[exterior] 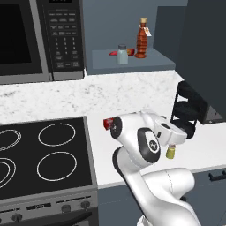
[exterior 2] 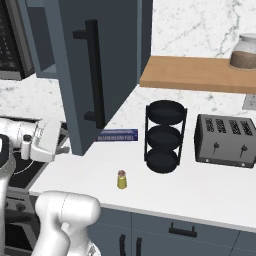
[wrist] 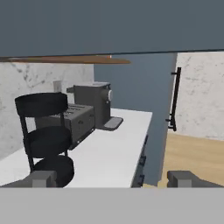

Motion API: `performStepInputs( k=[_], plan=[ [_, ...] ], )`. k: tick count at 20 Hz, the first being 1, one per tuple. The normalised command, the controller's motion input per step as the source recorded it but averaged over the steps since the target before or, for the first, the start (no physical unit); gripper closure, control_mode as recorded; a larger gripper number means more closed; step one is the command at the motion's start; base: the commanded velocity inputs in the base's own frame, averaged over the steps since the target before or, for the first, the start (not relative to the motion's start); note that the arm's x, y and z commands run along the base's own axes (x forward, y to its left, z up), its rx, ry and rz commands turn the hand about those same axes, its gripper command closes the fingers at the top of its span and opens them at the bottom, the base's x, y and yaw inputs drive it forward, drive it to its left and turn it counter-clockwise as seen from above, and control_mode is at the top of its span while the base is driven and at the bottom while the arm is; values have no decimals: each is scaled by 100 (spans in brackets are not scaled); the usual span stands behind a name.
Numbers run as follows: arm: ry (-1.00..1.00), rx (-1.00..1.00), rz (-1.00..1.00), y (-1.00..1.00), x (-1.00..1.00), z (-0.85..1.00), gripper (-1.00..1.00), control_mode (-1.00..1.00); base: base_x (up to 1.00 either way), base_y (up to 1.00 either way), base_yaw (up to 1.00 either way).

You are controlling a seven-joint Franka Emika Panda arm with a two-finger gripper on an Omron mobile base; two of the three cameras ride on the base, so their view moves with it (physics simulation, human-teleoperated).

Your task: Put the shaker and condiment bottle from the counter next to their counterparts in the cabinet.

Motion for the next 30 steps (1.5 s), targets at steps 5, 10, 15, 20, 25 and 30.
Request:
performStepInputs(
  k=[5, 10, 15, 20, 25, 30],
  plan=[
    [0, 3, -11, -41, -8, -54, -100, -100, 0, 0, 0],
    [0, 0, -5, -27, -4, -53, -100, -100, 0, 0, 0],
    [0, 0, -3, -28, 0, -47, -100, -100, 0, 0, 0],
    [0, 0, -3, -19, 0, -46, -100, -100, 0, 0, 0],
    [0, 0, -1, -10, 0, -49, -100, -100, 0, 0, 0],
    [0, 0, -1, -17, 0, -27, -100, -100, 0, 0, 0]
  ],
)
